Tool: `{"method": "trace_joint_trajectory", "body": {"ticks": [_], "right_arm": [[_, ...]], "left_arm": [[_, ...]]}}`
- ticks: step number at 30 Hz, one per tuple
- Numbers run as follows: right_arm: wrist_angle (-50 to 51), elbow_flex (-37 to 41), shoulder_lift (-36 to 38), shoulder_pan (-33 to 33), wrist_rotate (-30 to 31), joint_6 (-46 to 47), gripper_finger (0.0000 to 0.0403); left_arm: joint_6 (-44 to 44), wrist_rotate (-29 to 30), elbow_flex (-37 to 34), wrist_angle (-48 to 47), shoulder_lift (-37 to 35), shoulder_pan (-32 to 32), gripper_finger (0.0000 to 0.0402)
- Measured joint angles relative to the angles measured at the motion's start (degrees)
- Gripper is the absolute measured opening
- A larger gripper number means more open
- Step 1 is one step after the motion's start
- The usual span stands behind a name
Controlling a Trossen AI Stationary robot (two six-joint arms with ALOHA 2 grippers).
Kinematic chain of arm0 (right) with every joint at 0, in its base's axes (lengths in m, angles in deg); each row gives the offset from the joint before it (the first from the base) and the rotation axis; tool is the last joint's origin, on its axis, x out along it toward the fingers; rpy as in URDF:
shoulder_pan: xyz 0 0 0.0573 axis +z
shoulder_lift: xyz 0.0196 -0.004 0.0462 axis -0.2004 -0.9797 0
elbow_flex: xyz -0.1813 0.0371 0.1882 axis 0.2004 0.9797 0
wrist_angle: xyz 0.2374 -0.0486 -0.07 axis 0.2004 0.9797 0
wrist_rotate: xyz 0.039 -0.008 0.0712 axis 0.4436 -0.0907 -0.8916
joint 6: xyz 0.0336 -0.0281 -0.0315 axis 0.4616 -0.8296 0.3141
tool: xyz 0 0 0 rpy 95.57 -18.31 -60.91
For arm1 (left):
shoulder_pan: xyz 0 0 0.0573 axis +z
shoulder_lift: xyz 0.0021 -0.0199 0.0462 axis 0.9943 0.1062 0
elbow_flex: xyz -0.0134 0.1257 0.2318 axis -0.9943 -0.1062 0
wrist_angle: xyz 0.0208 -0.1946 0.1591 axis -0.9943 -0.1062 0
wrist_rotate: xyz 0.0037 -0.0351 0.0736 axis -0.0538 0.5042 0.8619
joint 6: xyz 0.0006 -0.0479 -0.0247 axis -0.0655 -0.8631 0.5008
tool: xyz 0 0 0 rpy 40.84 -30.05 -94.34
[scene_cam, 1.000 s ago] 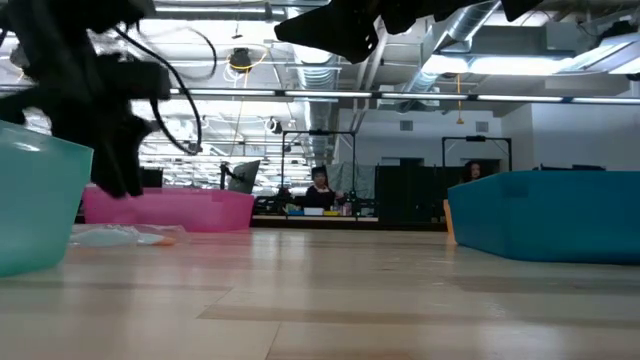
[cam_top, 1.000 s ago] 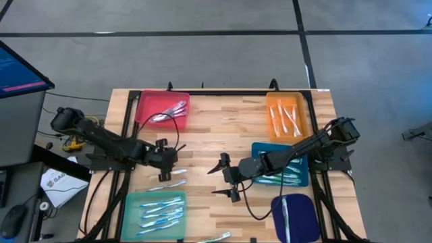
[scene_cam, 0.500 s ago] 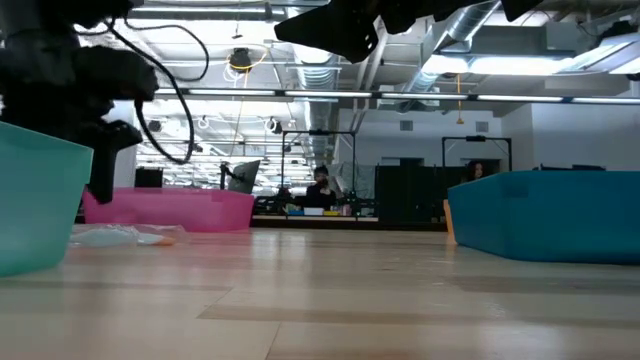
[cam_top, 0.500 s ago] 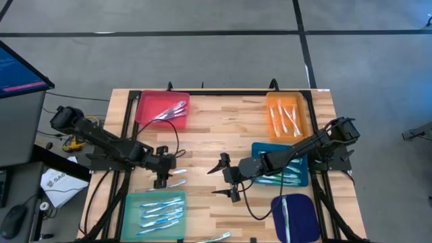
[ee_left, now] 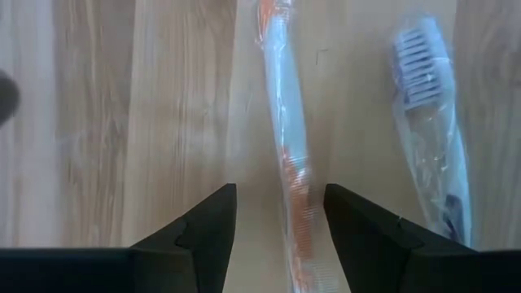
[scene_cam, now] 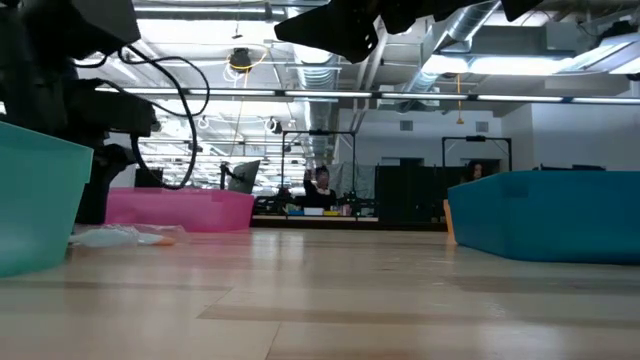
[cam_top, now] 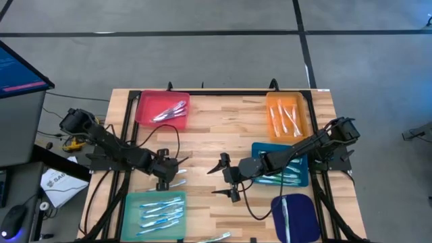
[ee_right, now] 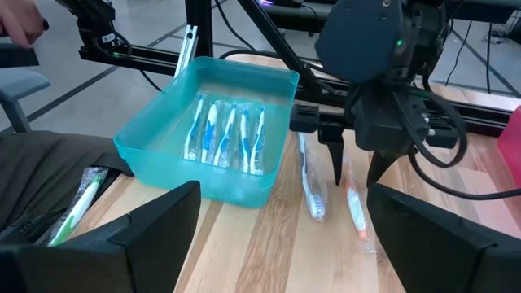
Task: Pick & Place Toothbrushes
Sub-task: Put the orange toothbrush into the orange bin
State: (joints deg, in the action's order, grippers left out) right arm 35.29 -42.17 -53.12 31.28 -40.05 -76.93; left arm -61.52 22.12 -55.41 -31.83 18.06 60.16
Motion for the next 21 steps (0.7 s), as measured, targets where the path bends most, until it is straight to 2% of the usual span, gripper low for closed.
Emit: {"method": "trace_joint_trajectory", "body": {"ticks": [5,8,11,17,21], "right_arm": [[0.0,0.0,0.0,0.0,0.0,0.0,0.0346],[0.0,0.0,0.0,0.0,0.0,0.0,0.0346],[-0.1,0.0,0.0,0.0,0.0,0.0,0.0346],[-0.3,0.0,0.0,-1.0,0.0,0.0,0.0346],[-0.4,0.0,0.0,-1.2,0.0,0.0,0.0346]], "left_arm": [[-0.3,2.8,0.1,-0.3,1.9,-0.2,0.0185],[-0.5,6.5,-0.1,0.3,0.8,0.0,0.0170],[-0.5,10.0,-0.4,-0.8,0.0,1.1,0.0131],[-0.1,10.1,-0.2,-0.5,-0.4,3.5,0.0016],[0.0,11.8,-0.3,-0.2,-1.0,3.9,0.0005]]}}
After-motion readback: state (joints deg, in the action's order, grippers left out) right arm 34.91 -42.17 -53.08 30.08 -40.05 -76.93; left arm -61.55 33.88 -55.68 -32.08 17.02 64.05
